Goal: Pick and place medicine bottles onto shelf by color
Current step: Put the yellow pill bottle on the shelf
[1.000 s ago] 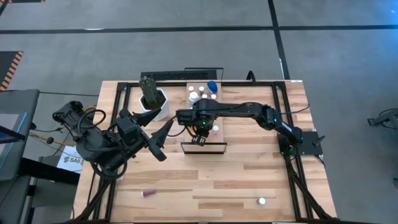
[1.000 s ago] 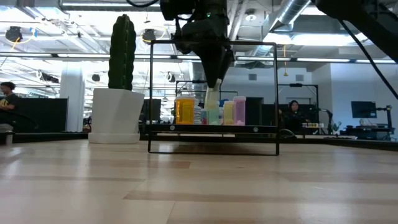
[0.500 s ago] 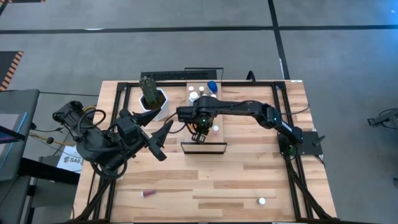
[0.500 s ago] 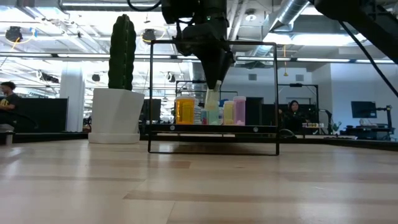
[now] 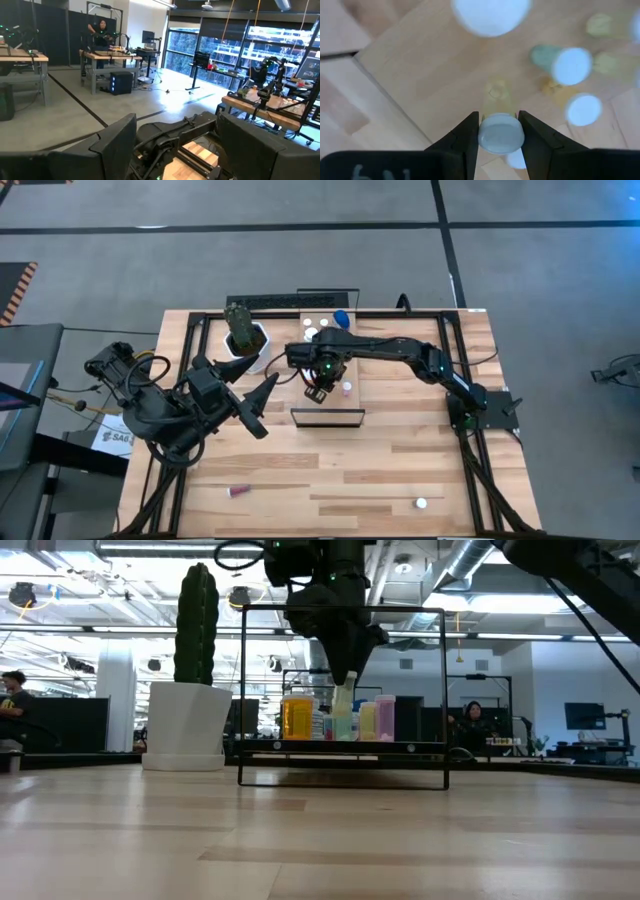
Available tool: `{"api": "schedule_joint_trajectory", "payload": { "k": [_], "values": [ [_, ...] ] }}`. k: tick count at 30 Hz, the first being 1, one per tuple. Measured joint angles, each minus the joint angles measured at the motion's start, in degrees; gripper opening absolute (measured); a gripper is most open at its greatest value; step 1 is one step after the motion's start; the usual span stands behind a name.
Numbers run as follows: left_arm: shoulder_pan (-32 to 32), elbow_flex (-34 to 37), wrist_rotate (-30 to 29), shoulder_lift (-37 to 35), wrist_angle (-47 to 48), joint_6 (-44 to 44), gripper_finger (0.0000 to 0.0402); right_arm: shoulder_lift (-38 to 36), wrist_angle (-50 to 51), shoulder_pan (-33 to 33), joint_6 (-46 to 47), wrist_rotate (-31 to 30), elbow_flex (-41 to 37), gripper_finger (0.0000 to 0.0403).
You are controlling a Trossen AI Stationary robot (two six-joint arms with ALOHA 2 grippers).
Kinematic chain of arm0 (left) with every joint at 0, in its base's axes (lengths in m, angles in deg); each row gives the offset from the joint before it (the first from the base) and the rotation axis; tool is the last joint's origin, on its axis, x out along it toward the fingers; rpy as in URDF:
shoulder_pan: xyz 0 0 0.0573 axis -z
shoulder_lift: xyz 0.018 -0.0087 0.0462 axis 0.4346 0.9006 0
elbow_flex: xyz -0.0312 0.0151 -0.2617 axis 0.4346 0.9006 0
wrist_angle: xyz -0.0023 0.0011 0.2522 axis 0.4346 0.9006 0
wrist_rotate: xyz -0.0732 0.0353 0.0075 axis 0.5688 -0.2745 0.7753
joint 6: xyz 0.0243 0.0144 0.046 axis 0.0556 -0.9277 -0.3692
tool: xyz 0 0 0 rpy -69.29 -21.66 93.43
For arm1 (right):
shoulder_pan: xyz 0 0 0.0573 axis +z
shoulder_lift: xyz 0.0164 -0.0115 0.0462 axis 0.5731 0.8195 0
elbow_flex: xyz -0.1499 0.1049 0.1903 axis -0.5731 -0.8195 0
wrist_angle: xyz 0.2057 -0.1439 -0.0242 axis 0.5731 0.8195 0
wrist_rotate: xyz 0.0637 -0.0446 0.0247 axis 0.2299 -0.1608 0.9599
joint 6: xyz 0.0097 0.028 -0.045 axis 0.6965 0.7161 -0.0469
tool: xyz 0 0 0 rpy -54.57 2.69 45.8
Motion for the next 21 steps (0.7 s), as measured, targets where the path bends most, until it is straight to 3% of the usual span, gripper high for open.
{"api": "schedule_joint_trajectory", "payload": {
  "k": [16,21],
  "values": [
    [0.0,0.0,0.0,0.0,0.0,-5.2,0.0265,0.0,-0.7,-1.2,8.2,1.9,-0.2,0.0141],
    [0.0,-0.2,0.2,-0.9,0.0,-6.0,0.0265,0.0,-1.8,-1.2,10.8,3.6,-4.9,0.0141]
  ]
}}
